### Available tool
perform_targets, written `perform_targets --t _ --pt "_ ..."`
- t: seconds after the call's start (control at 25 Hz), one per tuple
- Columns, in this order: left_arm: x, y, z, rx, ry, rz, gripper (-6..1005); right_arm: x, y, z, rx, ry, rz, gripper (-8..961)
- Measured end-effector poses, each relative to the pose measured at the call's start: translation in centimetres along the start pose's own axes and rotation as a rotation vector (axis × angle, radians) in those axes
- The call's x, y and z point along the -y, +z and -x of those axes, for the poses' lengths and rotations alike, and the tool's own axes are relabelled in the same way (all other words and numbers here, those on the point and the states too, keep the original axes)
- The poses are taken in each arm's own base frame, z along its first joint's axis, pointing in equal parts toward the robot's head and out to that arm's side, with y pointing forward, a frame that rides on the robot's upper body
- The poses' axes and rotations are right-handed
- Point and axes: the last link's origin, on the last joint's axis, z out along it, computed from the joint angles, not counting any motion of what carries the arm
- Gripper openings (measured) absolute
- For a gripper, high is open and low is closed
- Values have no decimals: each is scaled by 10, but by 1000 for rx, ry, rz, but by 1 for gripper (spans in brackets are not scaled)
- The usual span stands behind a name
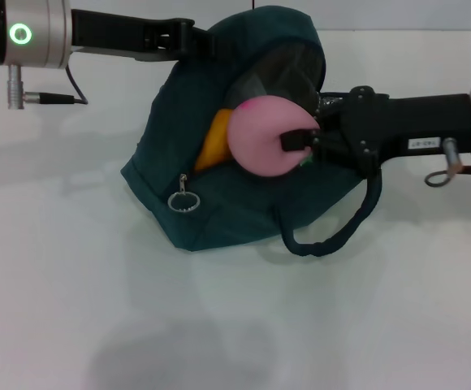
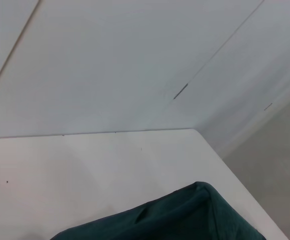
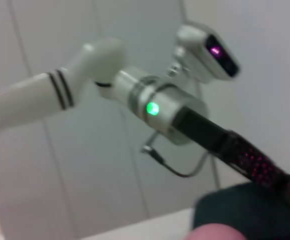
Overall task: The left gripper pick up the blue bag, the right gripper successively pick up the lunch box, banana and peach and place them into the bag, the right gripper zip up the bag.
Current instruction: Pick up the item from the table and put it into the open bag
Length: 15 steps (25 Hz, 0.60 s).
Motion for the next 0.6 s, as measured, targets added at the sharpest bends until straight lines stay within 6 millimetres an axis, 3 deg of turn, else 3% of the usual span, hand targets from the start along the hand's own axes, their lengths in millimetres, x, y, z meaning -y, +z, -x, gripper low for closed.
perform_targets --t 0.4,0.6 --pt "3 -2 4 2 -10 -5 66 17 -11 1 100 -81 -177 36" --pt "3 -2 4 2 -11 -5 67 12 7 -8 5 -101 -120 35"
